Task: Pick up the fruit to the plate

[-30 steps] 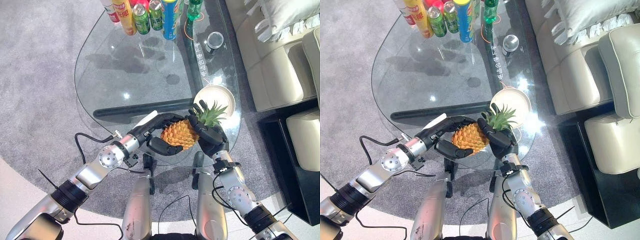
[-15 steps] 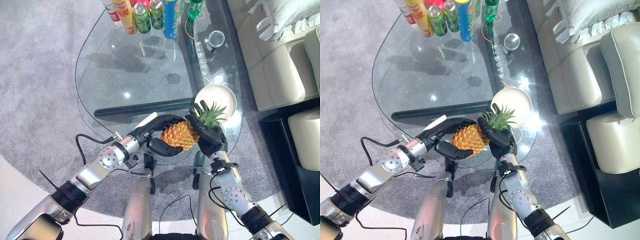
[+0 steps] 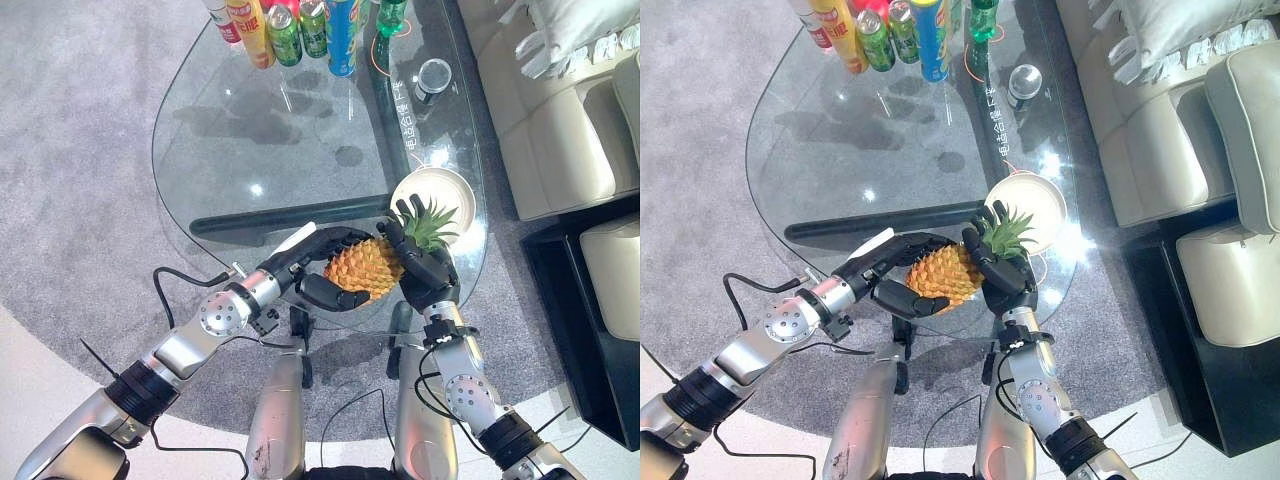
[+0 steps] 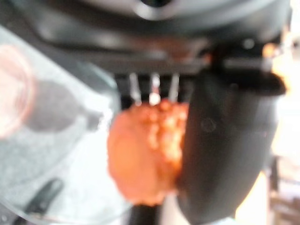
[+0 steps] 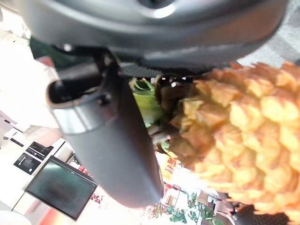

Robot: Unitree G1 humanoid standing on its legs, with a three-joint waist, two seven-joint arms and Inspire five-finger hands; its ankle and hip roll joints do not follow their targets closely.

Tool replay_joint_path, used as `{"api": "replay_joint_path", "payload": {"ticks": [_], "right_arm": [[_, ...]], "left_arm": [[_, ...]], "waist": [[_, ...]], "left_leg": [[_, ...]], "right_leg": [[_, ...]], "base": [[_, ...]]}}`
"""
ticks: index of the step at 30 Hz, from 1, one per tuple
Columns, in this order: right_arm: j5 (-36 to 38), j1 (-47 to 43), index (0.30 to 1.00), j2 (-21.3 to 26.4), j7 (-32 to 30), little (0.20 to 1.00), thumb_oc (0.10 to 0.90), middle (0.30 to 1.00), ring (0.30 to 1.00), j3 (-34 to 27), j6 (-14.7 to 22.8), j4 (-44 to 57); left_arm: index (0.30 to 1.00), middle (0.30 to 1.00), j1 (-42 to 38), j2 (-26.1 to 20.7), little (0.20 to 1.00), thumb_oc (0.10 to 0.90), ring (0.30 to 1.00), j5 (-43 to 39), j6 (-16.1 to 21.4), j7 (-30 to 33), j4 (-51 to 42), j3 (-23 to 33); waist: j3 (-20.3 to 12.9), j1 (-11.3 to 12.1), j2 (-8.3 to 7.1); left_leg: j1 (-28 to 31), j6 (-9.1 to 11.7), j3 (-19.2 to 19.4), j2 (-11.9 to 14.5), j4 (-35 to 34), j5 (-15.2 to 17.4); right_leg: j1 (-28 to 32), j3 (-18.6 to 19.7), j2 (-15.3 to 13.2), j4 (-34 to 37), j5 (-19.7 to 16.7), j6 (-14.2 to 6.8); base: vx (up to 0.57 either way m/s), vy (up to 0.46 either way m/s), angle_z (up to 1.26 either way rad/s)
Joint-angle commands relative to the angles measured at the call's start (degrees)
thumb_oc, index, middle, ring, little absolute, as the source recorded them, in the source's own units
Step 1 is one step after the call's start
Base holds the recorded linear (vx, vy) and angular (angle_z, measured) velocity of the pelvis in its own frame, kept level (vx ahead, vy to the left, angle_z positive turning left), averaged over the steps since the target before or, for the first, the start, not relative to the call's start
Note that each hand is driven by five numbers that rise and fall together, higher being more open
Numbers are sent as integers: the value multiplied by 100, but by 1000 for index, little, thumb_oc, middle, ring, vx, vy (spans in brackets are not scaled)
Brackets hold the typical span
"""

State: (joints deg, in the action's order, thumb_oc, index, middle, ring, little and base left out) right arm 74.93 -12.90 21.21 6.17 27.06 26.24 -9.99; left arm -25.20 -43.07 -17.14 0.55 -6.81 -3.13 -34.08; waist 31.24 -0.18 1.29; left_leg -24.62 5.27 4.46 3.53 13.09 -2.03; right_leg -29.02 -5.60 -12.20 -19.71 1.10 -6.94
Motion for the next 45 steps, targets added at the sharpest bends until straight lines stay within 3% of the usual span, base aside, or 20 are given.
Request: {"api": "replay_joint_path", "payload": {"ticks": [1, 12, 19, 30, 31, 32, 33, 45], "right_arm": [[-441, -915, 300, -53, 971, 200, 100, 300, 300, -229, 563, 1369], [-419, -1004, 300, -89, 1554, 200, 100, 300, 300, -163, 847, 1494], [22, -1003, 300, -208, 2021, 200, 100, 300, 300, -236, 1152, 1677], [-119, -1058, 300, -278, 2047, 200, 100, 300, 300, -365, 1445, 2043], [-153, -1054, 300, -272, 2030, 200, 100, 300, 300, -369, 1452, 2052], [-212, -1045, 300, -271, 1993, 200, 100, 300, 300, -376, 1448, 2085], [-235, -1046, 300, -272, 1972, 200, 100, 300, 300, -378, 1444, 2096], [-499, -1019, 300, -237, 1793, 200, 100, 300, 300, -480, 1431, 2110]], "left_arm": [[300, 300, 287, 141, 200, 100, 300, 113, 178, -479, -1019, -416], [300, 300, 239, 204, 200, 100, 300, 63, 110, -556, -961, -402], [300, 300, 253, 271, 200, 100, 300, -43, 26, -594, -913, -358], [300, 300, 300, 349, 200, 100, 300, -122, -213, -525, -846, -301], [338, 338, 314, 352, 244, 144, 338, -126, -229, -495, -823, -288], [778, 778, 345, 377, 757, 657, 778, -70, -291, -446, -811, -245], [900, 900, 349, 386, 900, 800, 900, -42, -328, -432, -786, -232], [900, 900, 426, 472, 900, 800, 900, -88, -441, -411, -657, -70]], "waist": [[-145, -175, 93], [-145, -159, 95], [-145, -160, 98], [-145, -177, 111], [-145, -177, 112], [-145, -176, 111], [-145, -177, 109], [-145, -181, 100]], "left_leg": [[-226, -425, 439, -801, 687, 678], [-267, -432, 426, -808, 703, 683], [-271, -426, 452, -796, 727, 701], [-291, -433, 468, -783, 785, 734], [-288, -433, 467, -783, 789, 737], [-298, -434, 473, -780, 803, 741], [-296, -432, 474, -776, 805, 740], [-276, -425, 510, -731, 840, 753]], "right_leg": [[370, -449, 578, 571, -125, 141], [318, -475, 584, 541, -124, 147], [318, -512, 568, 525, -116, 148], [291, -526, 553, 474, -104, 152], [292, -527, 552, 468, -102, 153], [279, -525, 554, 454, -98, 158], [281, -524, 556, 453, -96, 159], [301, -536, 565, 415, -69, 177]], "base": [[0, 0, 0], [0, 0, 0], [0, 0, 0], [0, 0, 0], [0, 0, 0], [0, 0, 0], [0, 0, 0], [0, 0, 0]]}}
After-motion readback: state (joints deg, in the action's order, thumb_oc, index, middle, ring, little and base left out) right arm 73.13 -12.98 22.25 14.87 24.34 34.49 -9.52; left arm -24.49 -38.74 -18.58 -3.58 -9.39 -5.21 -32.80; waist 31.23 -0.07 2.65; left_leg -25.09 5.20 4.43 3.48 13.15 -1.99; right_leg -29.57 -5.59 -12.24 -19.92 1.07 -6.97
